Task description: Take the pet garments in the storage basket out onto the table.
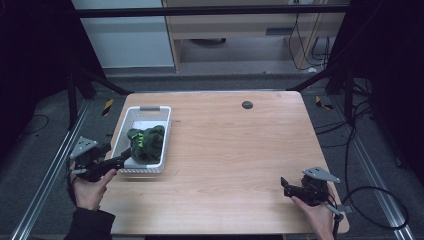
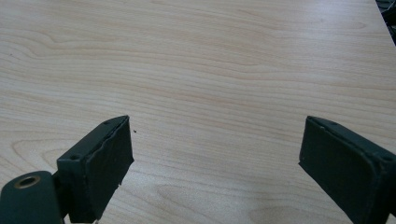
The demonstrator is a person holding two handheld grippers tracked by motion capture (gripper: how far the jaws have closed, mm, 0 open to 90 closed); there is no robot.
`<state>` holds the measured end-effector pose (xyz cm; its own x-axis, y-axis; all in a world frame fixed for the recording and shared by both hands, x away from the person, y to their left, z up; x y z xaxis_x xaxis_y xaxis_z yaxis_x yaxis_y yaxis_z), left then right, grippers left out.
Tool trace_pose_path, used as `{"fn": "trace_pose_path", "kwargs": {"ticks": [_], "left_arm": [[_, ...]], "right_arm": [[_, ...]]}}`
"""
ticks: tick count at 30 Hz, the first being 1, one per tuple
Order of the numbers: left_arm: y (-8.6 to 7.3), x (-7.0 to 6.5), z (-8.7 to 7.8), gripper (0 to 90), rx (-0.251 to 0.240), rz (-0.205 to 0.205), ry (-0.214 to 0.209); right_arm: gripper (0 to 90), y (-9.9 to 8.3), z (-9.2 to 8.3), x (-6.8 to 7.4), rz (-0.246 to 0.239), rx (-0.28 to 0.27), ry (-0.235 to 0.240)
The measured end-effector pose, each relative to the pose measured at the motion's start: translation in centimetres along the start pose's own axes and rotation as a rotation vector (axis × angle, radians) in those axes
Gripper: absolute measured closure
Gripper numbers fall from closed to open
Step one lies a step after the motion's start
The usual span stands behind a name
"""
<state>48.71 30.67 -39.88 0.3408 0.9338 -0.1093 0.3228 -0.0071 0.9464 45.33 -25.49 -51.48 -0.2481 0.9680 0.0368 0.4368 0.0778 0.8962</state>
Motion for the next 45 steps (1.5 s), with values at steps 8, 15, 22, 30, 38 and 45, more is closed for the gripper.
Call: {"fn": "trace_pose_path", "kwargs": {"ticks": [8,15,22,30,38,45], "left_arm": [[0.4,-0.4,1.4,19.1,0.026,0.024,0.003],[0.7,-0.4,2.4,18.7,0.047,0.033,0.015],[1.1,-0.3,3.5,19.0,0.061,0.035,0.023],[0.9,-0.4,4.9,19.2,0.096,0.049,0.030],[1.2,-0.5,5.8,19.1,0.108,0.055,0.036],[1.6,-0.6,6.6,19.1,0.122,0.058,0.040]], "right_arm": [[9.6,0.0,0.1,0.2,0.001,0.004,0.014],[9.6,0.1,0.1,0.1,0.003,0.003,0.015],[9.5,0.1,0.2,0.1,-0.004,0.004,0.015],[9.4,0.0,0.3,0.1,-0.004,0.009,0.020],[8.9,0.1,0.3,0.1,-0.002,0.010,0.022],[8.8,0.0,0.4,0.1,-0.004,0.014,0.022]]}}
Point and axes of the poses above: each handheld gripper's, and its own axes: z roughly forward along the jaws, y roughly out of its top, x roughly to its left, the point moved 5 cm from there along z, roughly forward along the jaws, and after that the axes turned 9 degrees about -x, right-handed, at the moved point
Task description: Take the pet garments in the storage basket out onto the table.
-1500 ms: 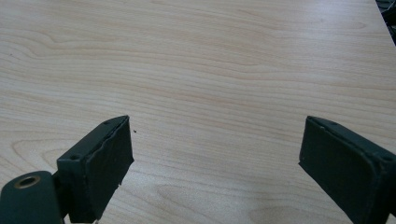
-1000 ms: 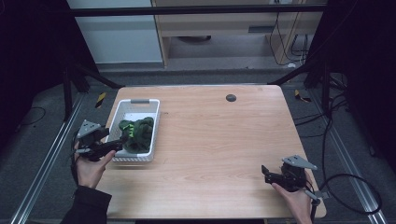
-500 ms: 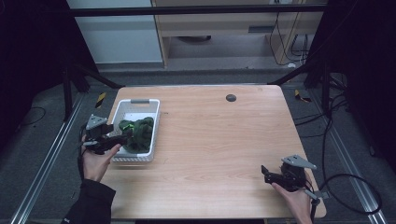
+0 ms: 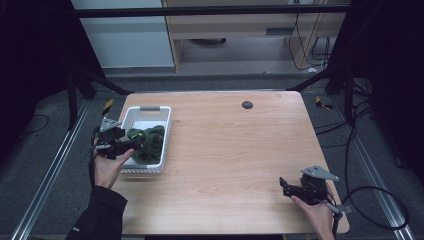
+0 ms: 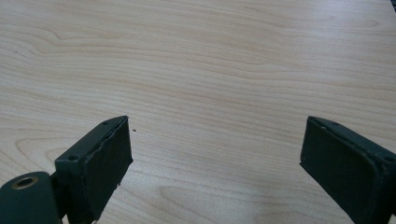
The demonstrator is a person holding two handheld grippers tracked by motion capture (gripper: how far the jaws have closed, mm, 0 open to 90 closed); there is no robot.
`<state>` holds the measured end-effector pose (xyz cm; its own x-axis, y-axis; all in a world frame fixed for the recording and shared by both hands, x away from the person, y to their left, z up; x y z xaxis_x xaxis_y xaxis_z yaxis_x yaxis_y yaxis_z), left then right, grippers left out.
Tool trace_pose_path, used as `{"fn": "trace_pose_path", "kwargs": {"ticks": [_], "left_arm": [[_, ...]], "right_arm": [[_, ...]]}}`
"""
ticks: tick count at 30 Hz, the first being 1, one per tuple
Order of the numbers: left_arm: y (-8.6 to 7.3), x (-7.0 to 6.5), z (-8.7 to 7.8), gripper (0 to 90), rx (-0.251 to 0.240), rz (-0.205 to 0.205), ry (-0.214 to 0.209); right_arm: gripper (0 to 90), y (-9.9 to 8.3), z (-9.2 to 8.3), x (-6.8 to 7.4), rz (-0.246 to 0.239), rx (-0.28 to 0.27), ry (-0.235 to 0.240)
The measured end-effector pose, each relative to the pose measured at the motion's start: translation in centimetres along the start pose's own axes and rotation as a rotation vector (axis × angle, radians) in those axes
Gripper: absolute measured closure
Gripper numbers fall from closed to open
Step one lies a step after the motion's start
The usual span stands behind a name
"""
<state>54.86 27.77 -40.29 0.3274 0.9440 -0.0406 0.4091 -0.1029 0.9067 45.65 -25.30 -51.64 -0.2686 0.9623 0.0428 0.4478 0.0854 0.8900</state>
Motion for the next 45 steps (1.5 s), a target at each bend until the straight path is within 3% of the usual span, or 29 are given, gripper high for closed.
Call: {"fn": "trace_pose_path", "kwargs": {"ticks": [25,45], "left_arm": [[0.5,-0.3,2.9,19.5,0.151,0.044,-0.004],[-0.6,-0.5,4.6,22.1,0.251,0.056,-0.005]], "right_arm": [[8.8,-0.1,0.1,0.1,0.001,0.016,0.006],[8.3,-0.3,0.3,0.1,-0.003,0.034,0.017]]}}
Point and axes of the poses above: each handheld gripper's, and its own axes: z roughly forward along the jaws, y roughly out of its top, x roughly to its left, the point moved 5 cm from there along z, roughly forward along the jaws, and after that the axes turned 9 degrees about -x, right-handed, at the moved point
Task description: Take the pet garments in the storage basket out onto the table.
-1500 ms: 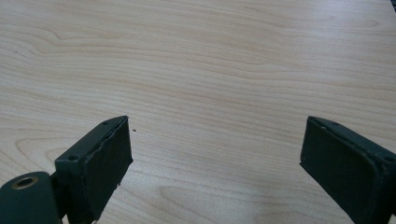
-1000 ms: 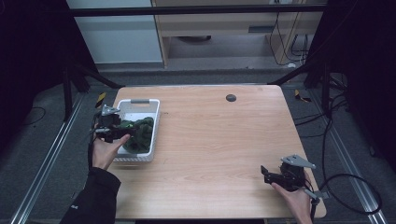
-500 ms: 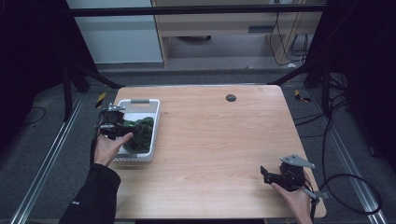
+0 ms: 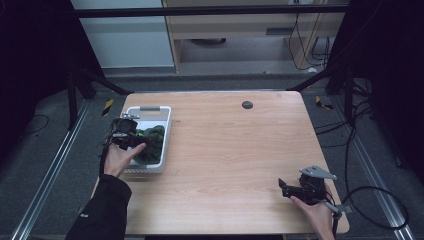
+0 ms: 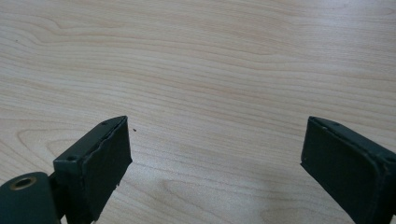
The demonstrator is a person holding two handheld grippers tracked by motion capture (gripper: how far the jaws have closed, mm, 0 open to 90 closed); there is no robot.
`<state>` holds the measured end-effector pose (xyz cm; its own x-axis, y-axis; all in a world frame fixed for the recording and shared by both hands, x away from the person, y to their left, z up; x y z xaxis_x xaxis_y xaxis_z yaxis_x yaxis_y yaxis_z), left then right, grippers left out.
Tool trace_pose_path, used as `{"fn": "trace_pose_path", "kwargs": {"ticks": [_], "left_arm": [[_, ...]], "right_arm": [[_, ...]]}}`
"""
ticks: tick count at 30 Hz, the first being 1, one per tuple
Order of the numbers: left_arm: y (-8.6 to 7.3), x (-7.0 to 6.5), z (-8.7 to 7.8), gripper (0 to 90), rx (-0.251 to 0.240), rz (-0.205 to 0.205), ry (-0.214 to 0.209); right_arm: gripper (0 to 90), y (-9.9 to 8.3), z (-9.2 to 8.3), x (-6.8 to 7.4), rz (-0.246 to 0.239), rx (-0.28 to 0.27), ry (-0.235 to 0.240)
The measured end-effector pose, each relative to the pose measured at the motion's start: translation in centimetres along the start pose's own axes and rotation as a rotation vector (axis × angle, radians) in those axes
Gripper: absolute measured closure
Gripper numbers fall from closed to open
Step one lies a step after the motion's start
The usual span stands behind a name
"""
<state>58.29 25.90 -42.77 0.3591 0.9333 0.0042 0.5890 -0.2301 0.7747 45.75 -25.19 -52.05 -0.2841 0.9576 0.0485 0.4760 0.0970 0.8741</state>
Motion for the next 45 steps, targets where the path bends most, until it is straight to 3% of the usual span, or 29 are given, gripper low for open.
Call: {"fn": "trace_pose_path", "kwargs": {"ticks": [7,15,25,37,45], "left_arm": [[-0.4,0.2,0.9,23.4,0.038,-0.004,0.012],[-1.4,0.4,1.8,28.4,0.081,-0.019,-0.006],[-1.9,0.4,2.1,47.6,0.127,-0.027,-0.032],[-1.9,0.7,1.9,71.0,0.194,-0.007,-0.016],[-1.4,0.9,1.2,77.7,0.186,0.013,-0.002]], "right_arm": [[8.2,0.0,0.0,0.1,0.004,0.005,0.007],[8.1,-0.1,0.0,0.2,0.009,0.012,0.013],[8.0,-0.1,0.1,0.2,0.007,0.018,0.015],[7.9,-0.2,0.1,0.2,0.009,0.025,0.023],[7.9,-0.2,0.1,0.2,0.004,0.025,0.021]]}}
Point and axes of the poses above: each handheld gripper's, and its own axes: z roughly forward along the jaws, y roughly out of its top, x roughly to its left, the point moved 5 cm from there along z, roughly forward along the jaws, and after that the axes turned 9 degrees about -x, right-handed, at the moved point
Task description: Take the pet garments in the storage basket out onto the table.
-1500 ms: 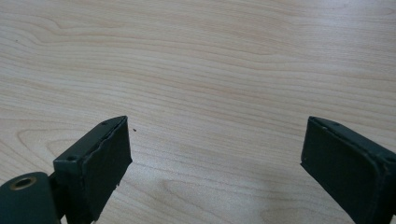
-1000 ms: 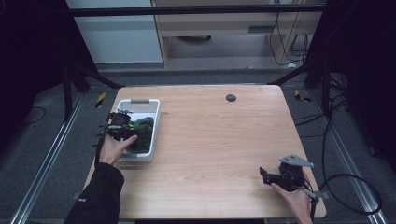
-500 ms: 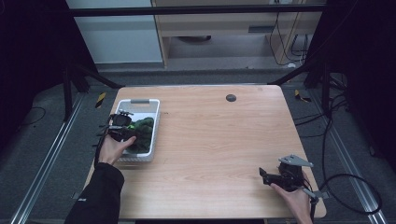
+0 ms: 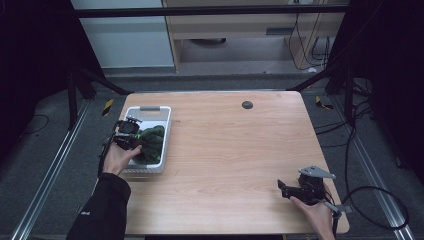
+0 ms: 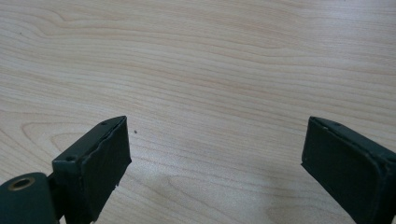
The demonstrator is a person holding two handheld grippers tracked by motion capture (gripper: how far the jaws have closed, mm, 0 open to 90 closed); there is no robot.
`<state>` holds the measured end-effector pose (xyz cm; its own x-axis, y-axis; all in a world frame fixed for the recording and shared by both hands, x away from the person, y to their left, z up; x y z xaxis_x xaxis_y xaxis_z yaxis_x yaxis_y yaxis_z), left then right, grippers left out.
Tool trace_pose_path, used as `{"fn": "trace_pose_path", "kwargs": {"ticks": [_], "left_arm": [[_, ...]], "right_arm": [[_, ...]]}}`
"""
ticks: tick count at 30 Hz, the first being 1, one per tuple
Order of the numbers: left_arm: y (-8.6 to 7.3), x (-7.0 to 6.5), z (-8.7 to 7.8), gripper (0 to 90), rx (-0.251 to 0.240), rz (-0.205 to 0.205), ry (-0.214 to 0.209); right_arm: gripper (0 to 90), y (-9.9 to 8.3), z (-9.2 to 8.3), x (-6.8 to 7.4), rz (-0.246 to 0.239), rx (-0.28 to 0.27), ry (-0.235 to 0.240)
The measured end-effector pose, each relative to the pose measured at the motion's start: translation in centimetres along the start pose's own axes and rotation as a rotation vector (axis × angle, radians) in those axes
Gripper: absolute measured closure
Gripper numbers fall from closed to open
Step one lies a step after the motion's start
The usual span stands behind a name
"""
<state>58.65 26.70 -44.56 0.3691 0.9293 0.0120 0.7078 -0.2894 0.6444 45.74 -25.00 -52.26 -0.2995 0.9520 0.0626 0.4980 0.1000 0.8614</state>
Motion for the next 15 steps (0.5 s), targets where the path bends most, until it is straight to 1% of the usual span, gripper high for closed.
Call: {"fn": "trace_pose_path", "kwargs": {"ticks": [8,9,14,15], "left_arm": [[1.1,0.4,-2.3,79.1,-0.042,0.015,0.015],[1.2,0.4,-2.6,79.2,-0.047,0.017,0.016],[1.8,0.8,-4.1,79.3,-0.055,0.023,0.022],[1.9,0.9,-4.4,79.3,-0.063,0.024,0.021]], "right_arm": [[8.0,0.0,0.0,-0.1,-0.006,-0.003,-0.003],[8.0,0.1,-0.1,0.0,0.002,-0.003,0.001],[8.0,0.1,-0.1,0.0,0.005,-0.005,0.002],[8.0,0.1,-0.1,0.1,0.006,-0.005,0.002]]}}
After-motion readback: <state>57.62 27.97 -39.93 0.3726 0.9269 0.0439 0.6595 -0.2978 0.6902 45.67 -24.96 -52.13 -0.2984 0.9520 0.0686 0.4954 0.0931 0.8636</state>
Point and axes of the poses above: each handheld gripper's, and its own axes: z roughly forward along the jaws, y roughly out of its top, x roughly to its left, the point moved 5 cm from there along z, roughly forward along the jaws, and after that the axes turned 9 degrees about -x, right-handed, at the moved point
